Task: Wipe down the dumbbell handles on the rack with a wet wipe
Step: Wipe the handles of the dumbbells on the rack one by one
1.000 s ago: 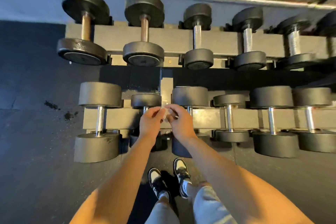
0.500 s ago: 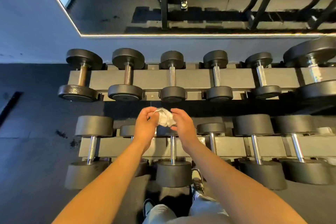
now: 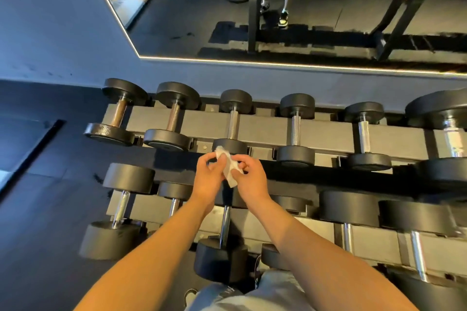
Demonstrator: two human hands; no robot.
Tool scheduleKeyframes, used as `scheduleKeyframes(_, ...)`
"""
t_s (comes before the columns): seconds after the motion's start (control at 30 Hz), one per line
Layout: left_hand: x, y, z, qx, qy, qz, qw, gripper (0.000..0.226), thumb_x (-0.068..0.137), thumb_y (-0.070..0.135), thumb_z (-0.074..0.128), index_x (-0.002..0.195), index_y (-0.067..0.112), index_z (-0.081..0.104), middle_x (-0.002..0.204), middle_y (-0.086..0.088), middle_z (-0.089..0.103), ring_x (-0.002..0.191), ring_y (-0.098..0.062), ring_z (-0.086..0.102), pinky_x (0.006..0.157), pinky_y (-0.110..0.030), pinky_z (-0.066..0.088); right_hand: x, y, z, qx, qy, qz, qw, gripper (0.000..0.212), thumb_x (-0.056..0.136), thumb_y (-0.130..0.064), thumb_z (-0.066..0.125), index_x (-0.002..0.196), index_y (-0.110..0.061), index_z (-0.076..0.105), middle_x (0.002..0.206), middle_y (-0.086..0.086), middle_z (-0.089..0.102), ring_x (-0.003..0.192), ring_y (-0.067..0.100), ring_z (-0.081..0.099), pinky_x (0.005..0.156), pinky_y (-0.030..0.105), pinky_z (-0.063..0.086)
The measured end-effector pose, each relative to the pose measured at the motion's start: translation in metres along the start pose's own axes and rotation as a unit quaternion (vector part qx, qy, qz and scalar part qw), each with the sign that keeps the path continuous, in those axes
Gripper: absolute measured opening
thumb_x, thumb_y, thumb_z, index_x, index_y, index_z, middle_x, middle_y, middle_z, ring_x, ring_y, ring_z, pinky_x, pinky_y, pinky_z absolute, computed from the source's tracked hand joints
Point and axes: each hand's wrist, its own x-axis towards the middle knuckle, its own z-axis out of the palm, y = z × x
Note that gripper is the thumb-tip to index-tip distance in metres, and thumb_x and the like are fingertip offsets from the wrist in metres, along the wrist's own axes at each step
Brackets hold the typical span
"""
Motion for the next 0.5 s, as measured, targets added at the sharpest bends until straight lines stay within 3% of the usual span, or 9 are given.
scheduleKeyframes(0.1, 0.009, 0.002, 0.005, 0.053, 0.021, 0.024, 0.998, 0.032, 0.095, 0.011, 0.068, 0.124, 0.019, 0.058, 0.113, 0.001, 0.067, 0.099, -0.014, 0.07, 0.088, -0.037, 0.061, 0.009, -0.004, -0.011, 0.021, -0.005, 0.007, 1.0, 0.026, 0.091, -0.008, 0.068, 0.112, -0.022, 0.066, 0.116, 0.002, 0.051, 0.099, 0.009, 0.057, 0.073, 0.005, 0.047)
scheduleKeyframes(0.27, 0.018, 0.013, 0.013, 0.066, 0.012, 0.024, 0.997, 0.031, 0.098, 0.012, 0.063, 0.126, 0.021, 0.052, 0.109, 0.003, 0.067, 0.098, -0.012, 0.07, 0.079, -0.027, 0.059, 0.026, -0.017, -0.025, 0.124, -0.052, 0.098, 0.986, 0.024, 0.103, -0.028, 0.055, 0.126, -0.024, 0.05, 0.119, 0.004, 0.06, 0.099, 0.012, 0.062, 0.065, 0.012, 0.05)
scheduleKeyframes(0.33, 0.021, 0.016, 0.015, 0.077, 0.009, 0.021, 0.997, 0.033, 0.1, 0.013, 0.061, 0.128, 0.024, 0.047, 0.115, -0.001, 0.064, 0.102, -0.015, 0.067, 0.075, -0.025, 0.058, 0.032, -0.019, -0.026, 0.137, -0.077, 0.124, 0.98, 0.022, 0.104, -0.025, 0.052, 0.126, -0.029, 0.048, 0.113, 0.008, 0.066, 0.098, 0.02, 0.067, 0.066, 0.021, 0.054)
scheduleKeyframes(0.43, 0.025, 0.016, 0.013, 0.095, 0.011, 0.03, 0.995, 0.033, 0.102, 0.013, 0.057, 0.128, 0.029, 0.045, 0.114, -0.003, 0.061, 0.102, -0.019, 0.066, 0.077, -0.029, 0.059, 0.039, -0.022, -0.024, 0.102, -0.072, 0.119, 0.985, 0.03, 0.101, -0.011, 0.056, 0.124, -0.03, 0.052, 0.111, 0.012, 0.067, 0.095, 0.023, 0.068, 0.057, 0.017, 0.053)
scheduleKeyframes(0.5, 0.029, 0.014, 0.009, 0.118, 0.002, 0.063, 0.991, 0.025, 0.104, 0.013, 0.054, 0.12, 0.032, 0.054, 0.117, -0.004, 0.061, 0.104, -0.022, 0.065, 0.078, -0.032, 0.06, 0.043, -0.022, -0.024, 0.085, -0.046, 0.103, 0.99, 0.035, 0.097, -0.003, 0.058, 0.122, -0.028, 0.056, 0.112, 0.01, 0.062, 0.094, 0.02, 0.065, 0.053, 0.013, 0.05)
